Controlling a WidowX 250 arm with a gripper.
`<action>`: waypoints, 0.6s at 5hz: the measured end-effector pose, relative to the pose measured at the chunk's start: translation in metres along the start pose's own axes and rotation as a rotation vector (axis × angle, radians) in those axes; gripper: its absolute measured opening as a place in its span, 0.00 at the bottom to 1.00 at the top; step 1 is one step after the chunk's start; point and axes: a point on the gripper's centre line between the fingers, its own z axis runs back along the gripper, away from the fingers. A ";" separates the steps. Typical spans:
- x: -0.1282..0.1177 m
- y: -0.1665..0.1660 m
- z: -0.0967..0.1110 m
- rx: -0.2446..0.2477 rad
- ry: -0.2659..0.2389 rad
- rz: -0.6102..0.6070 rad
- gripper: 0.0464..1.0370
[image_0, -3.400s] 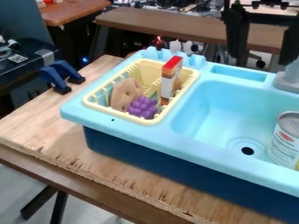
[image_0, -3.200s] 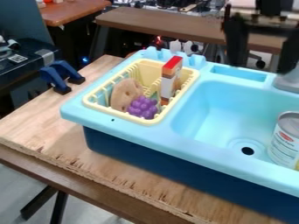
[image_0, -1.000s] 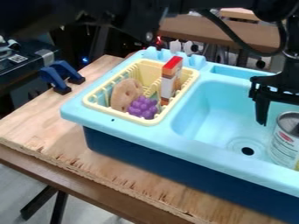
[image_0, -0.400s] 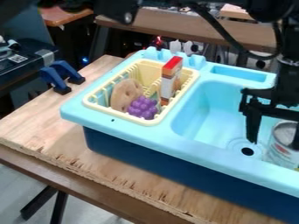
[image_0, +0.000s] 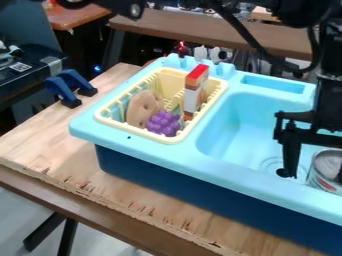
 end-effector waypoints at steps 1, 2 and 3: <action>-0.011 -0.001 -0.001 -0.023 0.019 0.009 0.96; -0.017 -0.001 0.000 -0.028 0.025 -0.002 0.96; -0.020 0.000 0.005 -0.021 0.037 -0.005 0.96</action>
